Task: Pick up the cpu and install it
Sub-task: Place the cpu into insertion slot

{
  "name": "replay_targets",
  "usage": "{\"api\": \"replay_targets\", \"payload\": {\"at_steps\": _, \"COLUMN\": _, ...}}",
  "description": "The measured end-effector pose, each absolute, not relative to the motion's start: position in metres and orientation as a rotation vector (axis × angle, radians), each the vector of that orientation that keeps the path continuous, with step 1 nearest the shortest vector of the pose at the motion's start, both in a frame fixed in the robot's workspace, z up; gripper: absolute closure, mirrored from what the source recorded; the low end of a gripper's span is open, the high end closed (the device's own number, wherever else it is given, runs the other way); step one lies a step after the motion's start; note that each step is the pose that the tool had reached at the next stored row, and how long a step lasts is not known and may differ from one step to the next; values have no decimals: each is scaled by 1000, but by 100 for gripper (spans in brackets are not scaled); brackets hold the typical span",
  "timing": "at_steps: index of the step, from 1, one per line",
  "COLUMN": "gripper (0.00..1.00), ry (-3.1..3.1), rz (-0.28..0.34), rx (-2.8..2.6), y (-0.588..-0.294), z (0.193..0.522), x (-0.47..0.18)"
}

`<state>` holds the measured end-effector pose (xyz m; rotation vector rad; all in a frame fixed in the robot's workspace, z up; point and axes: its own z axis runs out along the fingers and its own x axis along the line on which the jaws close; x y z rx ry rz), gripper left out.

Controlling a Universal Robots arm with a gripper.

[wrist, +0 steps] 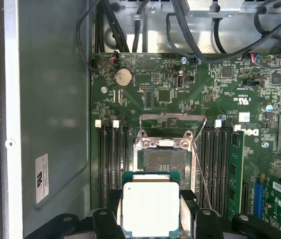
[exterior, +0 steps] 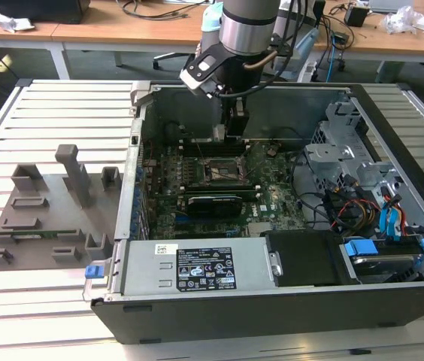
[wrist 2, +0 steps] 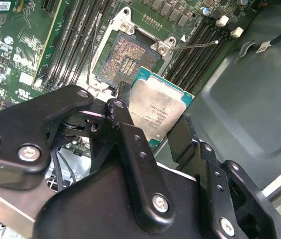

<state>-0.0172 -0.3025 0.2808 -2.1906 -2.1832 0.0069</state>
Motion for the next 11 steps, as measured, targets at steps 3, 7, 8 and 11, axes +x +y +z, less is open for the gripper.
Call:
{"api": "replay_targets", "payload": {"at_steps": 3, "gripper": 45, "ry": -2173, "rz": 6, "rx": -2201, "y": -303, "z": 281, "x": -17}}
{"api": "replay_targets", "payload": {"at_steps": 7, "gripper": 45, "ry": -2155, "rz": 6, "rx": -2219, "y": -303, "z": 281, "x": -17}}
{"api": "replay_targets", "payload": {"at_steps": 8, "gripper": 45, "ry": -2123, "rz": 5, "rx": -2249, "y": -303, "z": 280, "x": -17}}
{"api": "replay_targets", "payload": {"at_steps": 11, "gripper": 45, "ry": -2048, "rz": 2, "rx": -2317, "y": -303, "z": 280, "x": -17}}
